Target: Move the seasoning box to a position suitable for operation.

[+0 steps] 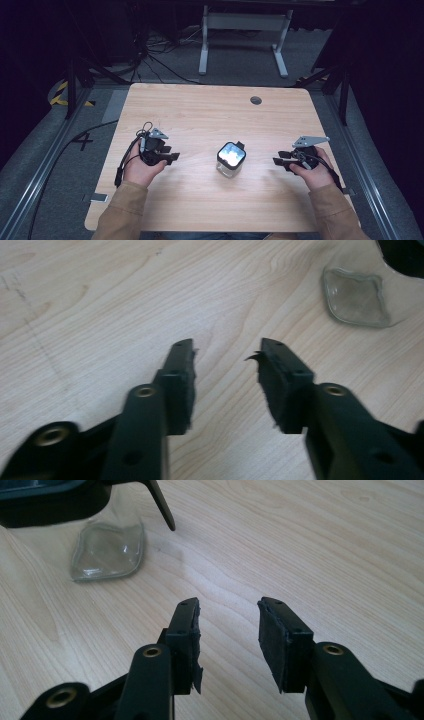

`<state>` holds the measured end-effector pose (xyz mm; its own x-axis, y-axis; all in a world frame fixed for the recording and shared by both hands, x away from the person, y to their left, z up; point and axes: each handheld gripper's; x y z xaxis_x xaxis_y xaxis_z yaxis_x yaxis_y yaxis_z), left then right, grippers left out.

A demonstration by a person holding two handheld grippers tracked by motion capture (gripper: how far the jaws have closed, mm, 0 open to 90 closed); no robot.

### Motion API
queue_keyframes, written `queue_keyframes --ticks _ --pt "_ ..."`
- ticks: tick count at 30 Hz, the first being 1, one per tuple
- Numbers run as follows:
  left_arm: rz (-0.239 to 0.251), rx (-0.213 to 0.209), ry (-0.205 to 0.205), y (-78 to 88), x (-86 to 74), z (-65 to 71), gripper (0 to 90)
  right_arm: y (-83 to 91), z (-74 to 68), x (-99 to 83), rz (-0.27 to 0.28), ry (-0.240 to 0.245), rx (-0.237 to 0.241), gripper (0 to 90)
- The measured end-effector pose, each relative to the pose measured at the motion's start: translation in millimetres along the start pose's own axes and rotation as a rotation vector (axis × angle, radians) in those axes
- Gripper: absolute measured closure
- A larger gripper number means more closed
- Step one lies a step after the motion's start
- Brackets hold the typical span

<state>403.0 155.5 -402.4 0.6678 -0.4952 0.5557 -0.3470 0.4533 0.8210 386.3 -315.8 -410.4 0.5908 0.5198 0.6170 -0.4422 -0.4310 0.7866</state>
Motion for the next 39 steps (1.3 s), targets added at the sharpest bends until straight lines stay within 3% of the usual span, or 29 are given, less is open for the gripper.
queue_keyframes --ticks 2,3,4,9,14,16,18,22,26,29,30,31,32,36,39 --pt "0.015 0.0 0.003 2.7 0.1 0.7 65.0 0.1 -1.6 0.8 0.005 0.006 -0.002 61.1" --pt "0.03 -0.03 0.01 4.3 -0.1 1.0 66.6 0.4 -2.2 1.1 0.007 0.005 0.0 61.2" --pt "0.036 -0.056 -0.01 5.5 0.5 0.6 67.9 0.9 -2.9 1.7 0.014 0.004 0.002 61.7" --pt "0.056 -0.075 -0.035 4.7 3.1 5.4 71.8 0.5 -7.4 5.1 0.031 0.01 0.024 66.8" --pt "0.094 -0.094 -0.021 -3.4 11.7 8.3 75.2 -1.2 -14.1 10.0 0.038 0.024 0.042 73.8" --pt "0.09 -0.107 -0.02 -10.0 17.2 10.6 79.8 -4.0 -19.9 12.5 0.019 0.039 0.065 82.9" --pt "0.081 -0.113 -0.032 -17.9 23.5 14.8 84.0 -5.6 -23.1 13.5 0.005 0.061 0.056 89.8" --pt "0.059 -0.133 -0.079 -38.0 39.2 28.0 88.7 -4.4 -24.1 12.8 -0.014 0.05 0.062 90.0" --pt "0.051 -0.157 -0.095 -51.1 48.4 35.1 89.3 -8.0 -25.4 11.7 -0.011 0.042 0.062 90.0" --pt "0.04 -0.152 -0.113 -64.0 54.8 42.8 89.2 -9.8 -27.3 10.5 -0.017 0.048 0.066 90.0" --pt "0.035 -0.134 -0.11 -66.9 56.0 45.9 88.9 -9.8 -27.9 9.9 -0.018 0.047 0.069 90.0" --pt "0.018 -0.1 -0.134 -71.1 58.5 50.3 88.3 -9.5 -28.2 9.4 -0.018 0.044 0.071 90.0" --pt "0.015 -0.098 -0.14 -73.6 59.5 53.0 87.4 -9.1 -27.9 8.6 -0.015 0.044 0.071 90.0" --pt "-0.005 -0.115 -0.176 -82.7 62.5 61.6 87.7 -6.0 -26.3 6.3 -0.002 0.031 0.076 89.9" --pt "0.006 -0.137 -0.172 -83.5 62.7 60.5 87.5 -4.3 -25.1 4.0 0.004 0.022 0.073 89.9"
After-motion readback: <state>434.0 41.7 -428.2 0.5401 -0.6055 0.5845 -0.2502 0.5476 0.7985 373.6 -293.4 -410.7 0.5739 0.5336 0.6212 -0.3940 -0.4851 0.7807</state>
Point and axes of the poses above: each handheld gripper's, and its own axes: y roughly backward along the jaws, x roughly out of its top, z roughly to its right, and after that the axes turned 8 degrees about -z, right-handed
